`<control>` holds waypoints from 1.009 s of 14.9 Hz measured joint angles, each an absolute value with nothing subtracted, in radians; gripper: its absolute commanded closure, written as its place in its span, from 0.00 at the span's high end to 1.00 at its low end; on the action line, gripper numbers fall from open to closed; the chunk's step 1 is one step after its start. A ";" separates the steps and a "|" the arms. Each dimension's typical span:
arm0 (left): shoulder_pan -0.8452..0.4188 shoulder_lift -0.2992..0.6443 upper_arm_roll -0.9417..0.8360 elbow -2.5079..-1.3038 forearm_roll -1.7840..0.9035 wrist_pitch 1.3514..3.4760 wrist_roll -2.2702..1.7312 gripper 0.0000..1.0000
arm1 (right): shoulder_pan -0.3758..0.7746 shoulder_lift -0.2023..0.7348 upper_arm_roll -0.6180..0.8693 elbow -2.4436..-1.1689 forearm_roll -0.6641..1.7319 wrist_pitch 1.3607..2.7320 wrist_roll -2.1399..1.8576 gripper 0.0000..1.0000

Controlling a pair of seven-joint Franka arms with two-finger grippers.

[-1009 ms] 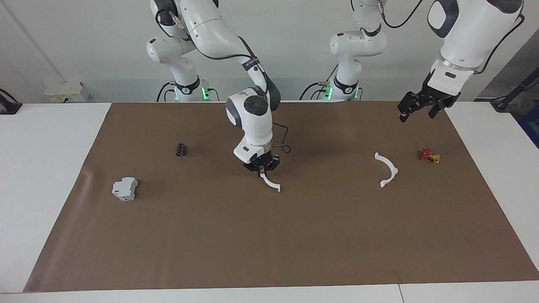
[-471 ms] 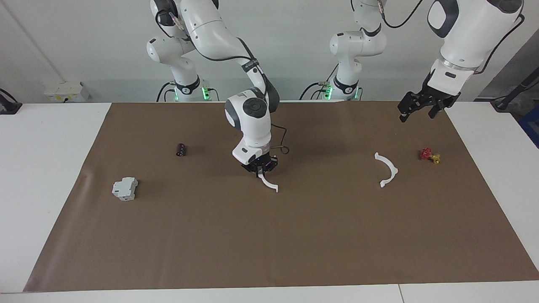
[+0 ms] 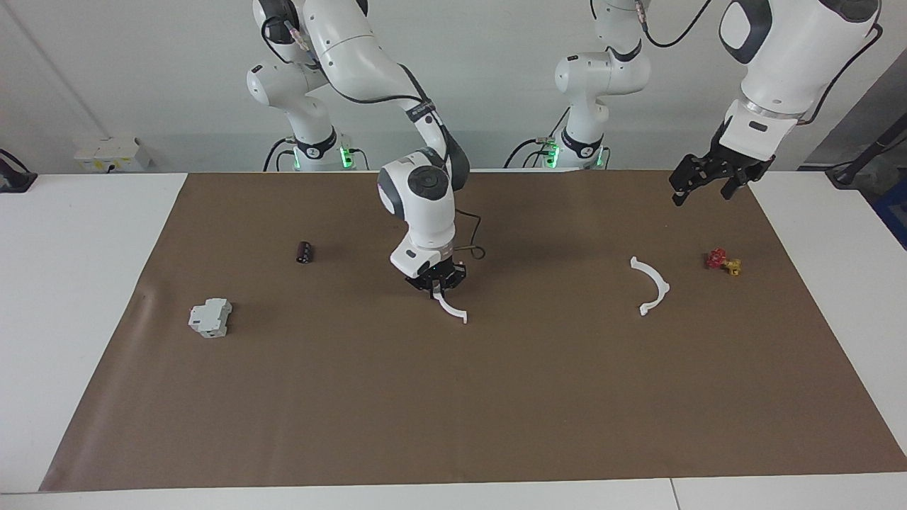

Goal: Assemble drain pipe with both arms
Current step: 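Carry the white clamp half with the right gripper to the table center, then open the right gripper and draw it back to rest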

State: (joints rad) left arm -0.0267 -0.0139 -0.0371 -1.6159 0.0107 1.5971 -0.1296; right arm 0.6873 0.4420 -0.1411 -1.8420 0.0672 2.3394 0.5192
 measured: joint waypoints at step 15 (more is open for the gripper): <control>-0.027 -0.019 -0.036 -1.640 0.011 1.632 -0.130 1.00 | 0.651 0.388 -0.155 -1.800 0.069 2.294 0.549 1.00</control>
